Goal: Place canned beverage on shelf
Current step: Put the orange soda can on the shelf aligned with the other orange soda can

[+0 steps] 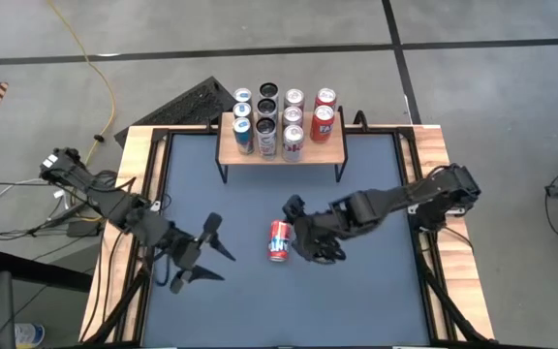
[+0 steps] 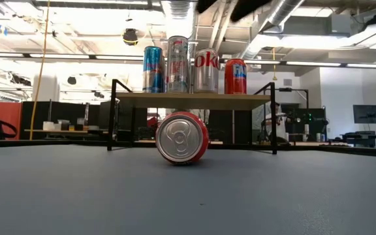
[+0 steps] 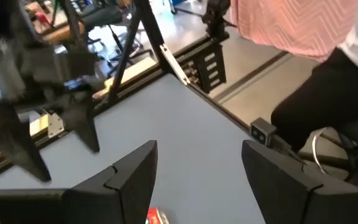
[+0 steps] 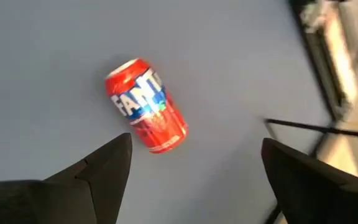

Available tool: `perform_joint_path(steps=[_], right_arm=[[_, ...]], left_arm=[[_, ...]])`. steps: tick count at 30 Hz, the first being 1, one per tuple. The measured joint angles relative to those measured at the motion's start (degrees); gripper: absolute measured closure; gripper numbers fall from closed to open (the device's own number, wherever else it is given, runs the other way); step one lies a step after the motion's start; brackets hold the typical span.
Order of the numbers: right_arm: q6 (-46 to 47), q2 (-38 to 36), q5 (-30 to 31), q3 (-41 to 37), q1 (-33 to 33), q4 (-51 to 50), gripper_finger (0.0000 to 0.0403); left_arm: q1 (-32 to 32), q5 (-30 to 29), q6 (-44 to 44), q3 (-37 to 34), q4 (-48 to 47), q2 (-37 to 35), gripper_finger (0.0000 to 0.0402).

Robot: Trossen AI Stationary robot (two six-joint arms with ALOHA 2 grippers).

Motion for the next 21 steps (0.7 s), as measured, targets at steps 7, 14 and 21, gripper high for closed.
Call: perform_joint_path(steps=[7, 14, 21], right_arm=[[-11.9, 7.12, -9.59, 0.0, -5.2, 0.26, 0.0065], [-24.81, 15.57, -10.08, -0.02, -6.58, 2.57, 0.0065], [-32.48, 20.19, -11.38, 0.0, -6.34, 4.73, 0.0065]], left_arm=[[-4.31, -7.82, -3.06, -0.01, 0.22, -0.07, 0.0177], [-4.76, -10.3, -6.34, -0.01, 0.23, 1.65, 0.0177], [-5.08, -11.68, -9.19, -0.01, -0.36, 2.3, 0.0177]])
